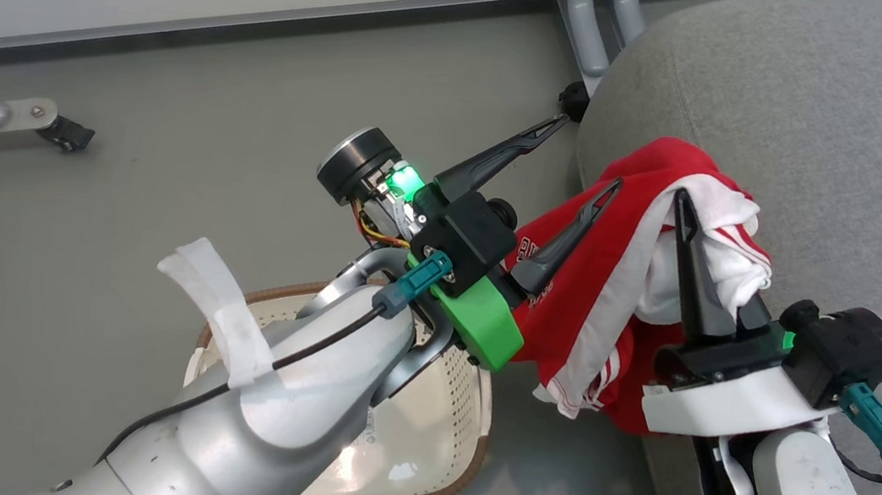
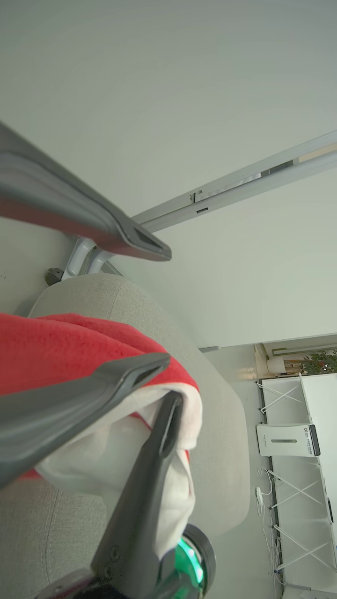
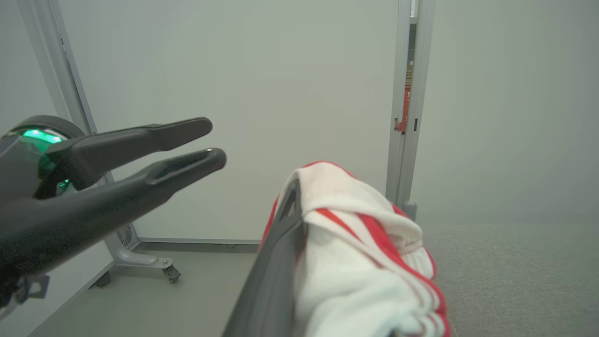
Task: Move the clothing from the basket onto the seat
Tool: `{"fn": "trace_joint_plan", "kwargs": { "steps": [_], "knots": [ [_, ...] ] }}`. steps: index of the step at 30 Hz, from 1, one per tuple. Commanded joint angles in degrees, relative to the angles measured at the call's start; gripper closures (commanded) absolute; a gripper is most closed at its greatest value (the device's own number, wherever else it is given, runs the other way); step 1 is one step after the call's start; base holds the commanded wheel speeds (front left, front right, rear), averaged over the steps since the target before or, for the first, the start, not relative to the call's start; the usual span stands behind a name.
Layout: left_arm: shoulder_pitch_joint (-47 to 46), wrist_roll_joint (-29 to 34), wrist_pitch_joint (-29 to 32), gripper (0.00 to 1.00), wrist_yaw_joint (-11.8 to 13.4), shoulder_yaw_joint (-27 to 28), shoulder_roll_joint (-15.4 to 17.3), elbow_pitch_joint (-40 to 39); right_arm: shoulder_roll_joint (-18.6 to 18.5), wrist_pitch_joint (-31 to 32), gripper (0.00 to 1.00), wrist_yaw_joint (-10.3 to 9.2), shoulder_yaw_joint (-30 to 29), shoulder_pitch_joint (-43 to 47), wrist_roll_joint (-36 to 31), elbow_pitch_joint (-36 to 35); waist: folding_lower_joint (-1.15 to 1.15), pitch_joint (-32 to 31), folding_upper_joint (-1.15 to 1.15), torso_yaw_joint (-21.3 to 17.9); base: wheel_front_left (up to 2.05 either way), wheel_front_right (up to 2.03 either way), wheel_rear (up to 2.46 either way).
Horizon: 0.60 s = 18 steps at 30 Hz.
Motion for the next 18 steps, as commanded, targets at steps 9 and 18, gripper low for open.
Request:
{"fn": "trace_joint_plan", "kwargs": {
  "steps": [9, 18],
  "knots": [
    [0.14, 1.21, -0.04, 0.00, -0.67, -0.30, 0.31, 0.88, -0.17, -0.30, 1.00, -0.02, -3.40, 0.57, -0.99, -2.81, 0.00, 3.69, 0.00, -5.90, 0.00, 0.00, 0.00],
    [0.32, 2.02, -0.04, 0.00, -1.18, -0.79, 0.89, 1.84, -0.16, -0.30, 1.00, -0.02, -5.38, 1.12, -1.40, -3.80, 0.00, 4.76, 0.00, -9.75, 0.00, 0.00, 0.00]
  ]
}}
